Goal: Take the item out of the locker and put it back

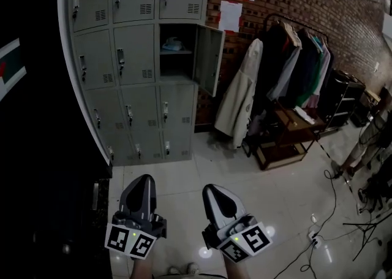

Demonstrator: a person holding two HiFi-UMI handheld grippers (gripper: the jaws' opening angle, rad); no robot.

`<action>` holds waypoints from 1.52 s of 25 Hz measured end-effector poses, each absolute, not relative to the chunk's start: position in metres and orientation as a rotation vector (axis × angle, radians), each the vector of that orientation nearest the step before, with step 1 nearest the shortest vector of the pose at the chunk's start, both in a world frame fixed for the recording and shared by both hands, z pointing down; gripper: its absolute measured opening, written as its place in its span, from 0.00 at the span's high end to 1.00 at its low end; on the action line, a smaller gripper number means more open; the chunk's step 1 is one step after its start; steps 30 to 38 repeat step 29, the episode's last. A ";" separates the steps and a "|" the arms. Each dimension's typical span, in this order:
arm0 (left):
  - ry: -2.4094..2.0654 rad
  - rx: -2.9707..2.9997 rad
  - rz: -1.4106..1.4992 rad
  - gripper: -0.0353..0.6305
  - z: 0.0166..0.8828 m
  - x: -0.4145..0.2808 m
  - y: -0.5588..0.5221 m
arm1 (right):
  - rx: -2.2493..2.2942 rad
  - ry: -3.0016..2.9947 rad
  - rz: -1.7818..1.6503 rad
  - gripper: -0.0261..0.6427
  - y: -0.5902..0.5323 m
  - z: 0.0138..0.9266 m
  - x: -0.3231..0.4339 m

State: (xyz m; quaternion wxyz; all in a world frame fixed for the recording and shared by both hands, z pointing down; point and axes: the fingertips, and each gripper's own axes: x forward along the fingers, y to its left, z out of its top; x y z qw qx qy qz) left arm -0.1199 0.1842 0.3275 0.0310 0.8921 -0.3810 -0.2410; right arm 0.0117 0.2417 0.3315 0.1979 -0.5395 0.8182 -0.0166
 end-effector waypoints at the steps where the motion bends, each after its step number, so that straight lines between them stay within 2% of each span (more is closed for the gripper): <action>1: -1.171 2.748 -0.741 0.94 0.329 -0.115 0.187 | -1.508 2.297 -0.046 0.96 0.244 0.333 0.013; 6: -1.184 2.785 -0.747 0.94 0.322 -0.105 0.197 | -1.586 2.323 0.000 0.96 0.246 0.343 0.016; 29: -1.219 2.751 -0.708 0.94 0.324 -0.158 0.207 | -1.521 2.337 -0.011 0.96 0.257 0.333 -0.028; 38: -1.219 2.751 -0.708 0.94 0.324 -0.158 0.207 | -1.521 2.337 -0.011 0.96 0.257 0.333 -0.028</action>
